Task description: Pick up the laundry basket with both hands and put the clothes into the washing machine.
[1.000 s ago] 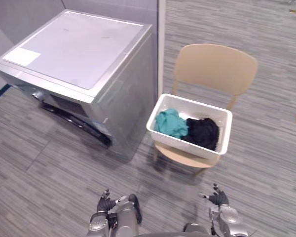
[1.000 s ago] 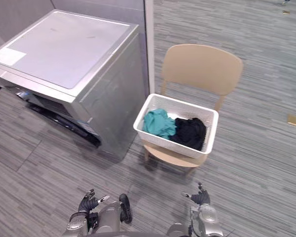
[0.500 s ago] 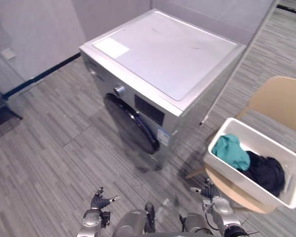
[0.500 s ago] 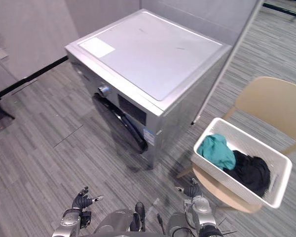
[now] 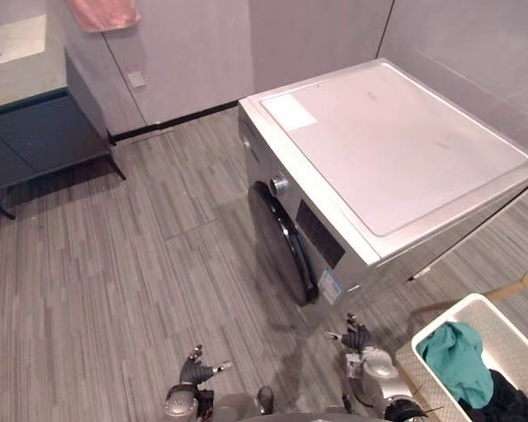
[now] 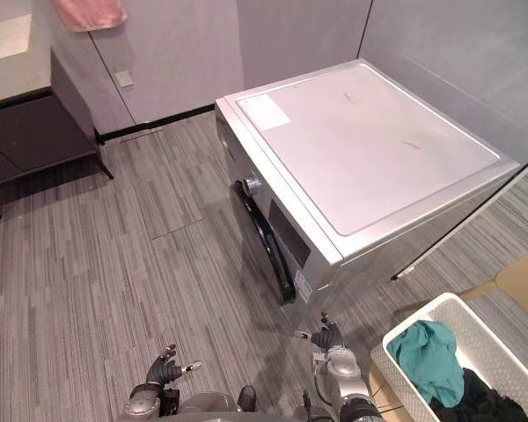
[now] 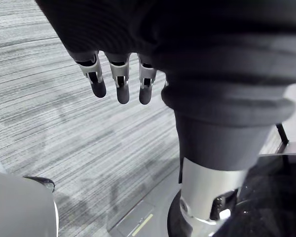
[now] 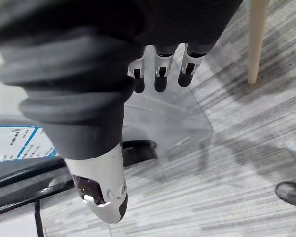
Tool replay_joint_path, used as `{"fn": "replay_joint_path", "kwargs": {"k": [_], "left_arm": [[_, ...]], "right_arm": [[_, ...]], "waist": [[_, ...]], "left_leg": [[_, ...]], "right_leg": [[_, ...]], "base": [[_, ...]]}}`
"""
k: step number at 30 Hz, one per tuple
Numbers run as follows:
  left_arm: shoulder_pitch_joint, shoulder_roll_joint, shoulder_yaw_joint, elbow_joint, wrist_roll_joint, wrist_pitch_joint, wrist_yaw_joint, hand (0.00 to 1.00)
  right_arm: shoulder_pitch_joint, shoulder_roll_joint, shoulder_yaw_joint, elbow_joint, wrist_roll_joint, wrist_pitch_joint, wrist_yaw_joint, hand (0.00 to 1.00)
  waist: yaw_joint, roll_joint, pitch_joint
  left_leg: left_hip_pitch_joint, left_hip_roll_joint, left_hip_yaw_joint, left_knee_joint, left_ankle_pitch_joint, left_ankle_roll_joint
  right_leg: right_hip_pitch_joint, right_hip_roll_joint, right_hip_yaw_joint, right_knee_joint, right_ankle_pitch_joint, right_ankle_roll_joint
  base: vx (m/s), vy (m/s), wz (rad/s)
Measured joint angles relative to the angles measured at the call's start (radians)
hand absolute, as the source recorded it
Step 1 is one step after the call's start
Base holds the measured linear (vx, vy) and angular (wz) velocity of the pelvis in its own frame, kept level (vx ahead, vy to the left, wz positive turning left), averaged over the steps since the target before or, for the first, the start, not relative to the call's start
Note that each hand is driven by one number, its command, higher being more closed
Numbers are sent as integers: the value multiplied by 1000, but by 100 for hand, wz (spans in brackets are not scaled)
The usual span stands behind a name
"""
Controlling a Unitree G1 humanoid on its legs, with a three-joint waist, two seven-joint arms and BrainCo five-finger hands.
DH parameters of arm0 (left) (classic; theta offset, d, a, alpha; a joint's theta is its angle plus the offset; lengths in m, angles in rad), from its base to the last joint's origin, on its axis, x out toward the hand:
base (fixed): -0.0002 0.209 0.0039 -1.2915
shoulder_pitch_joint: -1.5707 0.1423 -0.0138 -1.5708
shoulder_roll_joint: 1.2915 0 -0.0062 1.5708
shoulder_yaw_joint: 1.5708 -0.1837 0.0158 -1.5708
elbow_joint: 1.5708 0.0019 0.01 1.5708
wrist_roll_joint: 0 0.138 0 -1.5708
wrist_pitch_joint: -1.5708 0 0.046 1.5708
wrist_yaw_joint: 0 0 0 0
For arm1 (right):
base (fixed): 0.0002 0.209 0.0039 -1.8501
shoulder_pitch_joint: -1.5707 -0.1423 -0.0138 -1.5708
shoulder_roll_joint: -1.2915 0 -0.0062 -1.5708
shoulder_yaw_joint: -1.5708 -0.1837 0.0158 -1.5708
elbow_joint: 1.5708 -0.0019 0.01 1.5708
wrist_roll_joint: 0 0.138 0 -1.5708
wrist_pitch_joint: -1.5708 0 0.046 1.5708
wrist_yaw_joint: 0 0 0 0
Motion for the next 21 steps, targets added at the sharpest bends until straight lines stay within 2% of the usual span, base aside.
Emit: {"fn": "replay_joint_path", "kwargs": {"k": [2,6,7,8,9,11,12,13,14,15,16,17,21], "left_arm": [[-1,0,-1,3,0,0,1,0],[-6,1,4,2,-1,-3,19,0],[-7,0,7,-1,-6,-8,19,0],[-9,-1,12,-11,-9,-10,19,0],[-6,-3,24,-21,-9,-12,19,0],[-6,-4,49,-27,-11,-12,24,0],[-4,-6,53,-31,-11,-12,24,0],[-5,-13,69,-36,-11,-12,32,0],[-14,-18,86,-41,-12,-12,41,0],[-17,-18,86,-42,-12,-12,41,0],[-8,-21,85,-42,-12,-12,40,0],[-17,-21,87,-40,-12,-9,41,0],[-33,-33,83,-62,-29,-11,42,0]], "right_arm": [[-14,0,32,-24,-1,0,-6,0],[-65,-3,24,-63,16,6,-46,0],[-78,-10,21,-69,23,7,-59,0],[-87,-15,11,-86,40,9,-80,0],[-100,-15,2,-88,48,10,-88,0],[-123,-18,2,-134,80,15,-119,0],[-122,-18,2,-150,81,16,-125,0],[-122,-18,2,-177,94,16,-134,0],[-127,-17,16,-223,98,13,-131,0],[-131,-16,25,-247,98,11,-129,0],[-151,-11,53,-283,98,6,-124,0],[-168,0,53,-287,99,1,-123,0],[-228,34,84,-307,113,-8,-122,0]], "waist": [[0,1,1],[4,9,12],[8,14,18],[25,23,27],[26,32,36],[26,60,71],[26,65,74],[26,68,79],[26,56,90],[29,63,95],[37,86,102],[41,80,112],[81,69,112]], "left_leg": [[-5,5,-10,-39,36,-5],[-62,9,-46,-55,65,8],[-83,8,-51,-58,80,7],[-98,7,-53,-70,96,7],[-106,8,-57,-74,100,5],[-134,11,-61,-92,90,0],[-143,13,-52,-92,88,-3],[-158,13,-33,-109,70,-29],[-176,18,17,-77,48,-33],[-196,31,25,-33,46,-28],[-197,82,41,7,32,-25],[-194,71,48,4,33,-10],[-218,59,64,10,38,-15]], "right_leg": [[-7,6,-16,-23,19,-8],[-60,14,-42,-26,25,-10],[-78,14,-44,-26,28,-10],[-97,13,-45,-26,29,-9],[-108,14,-46,-24,29,-9],[-131,13,-61,-10,22,-8],[-142,11,-66,-8,20,-8],[-164,1,-69,-10,15,-18],[-187,-23,-71,-14,18,-29],[-198,-23,-72,-6,18,-29],[-218,-13,-78,36,10,-24],[-233,-24,-70,64,1,-22],[-257,-48,-75,88,1,-6]], "base": [[-56,-90,21],[-82,-31,24],[-148,15,19],[-160,26,15],[-212,38,8],[-241,44,16],[-271,63,21],[-197,68,20],[-120,52,18],[0,0,0],[40,-48,-8],[0,0,0],[21,17,13]]}}
